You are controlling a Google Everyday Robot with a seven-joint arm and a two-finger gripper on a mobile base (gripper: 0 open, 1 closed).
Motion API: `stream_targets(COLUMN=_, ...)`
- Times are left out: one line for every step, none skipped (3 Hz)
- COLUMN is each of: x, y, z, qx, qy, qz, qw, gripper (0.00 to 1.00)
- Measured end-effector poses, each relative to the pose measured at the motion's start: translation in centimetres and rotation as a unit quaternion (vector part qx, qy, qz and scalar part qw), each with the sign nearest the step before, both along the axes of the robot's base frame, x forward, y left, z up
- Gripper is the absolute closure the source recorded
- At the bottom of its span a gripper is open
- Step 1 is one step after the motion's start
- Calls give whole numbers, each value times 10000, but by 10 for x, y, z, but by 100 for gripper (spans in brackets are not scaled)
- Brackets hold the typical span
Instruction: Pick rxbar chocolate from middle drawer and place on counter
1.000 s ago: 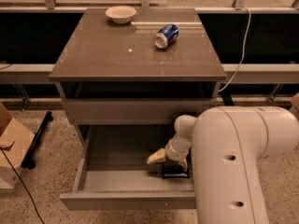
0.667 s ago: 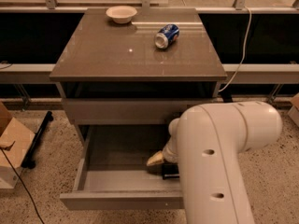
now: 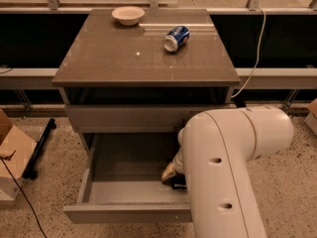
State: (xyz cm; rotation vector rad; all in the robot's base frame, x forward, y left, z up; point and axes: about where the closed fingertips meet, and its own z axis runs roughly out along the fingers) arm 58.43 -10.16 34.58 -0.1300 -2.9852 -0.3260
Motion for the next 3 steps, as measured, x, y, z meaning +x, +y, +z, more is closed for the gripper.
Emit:
stream_targets(x=-2, y=-1, z=1, qx=-14, qy=35, qz=-53, qw=10000, gripper=49)
stream_targets(x=-2, y=-1, z=7, qx=-14, qy=35, qz=-53, qw=10000, gripper=73)
stream_targets(x=-2, y=-1, z=11, qx=-12, qy=36, qz=-55, qw=10000, gripper=96)
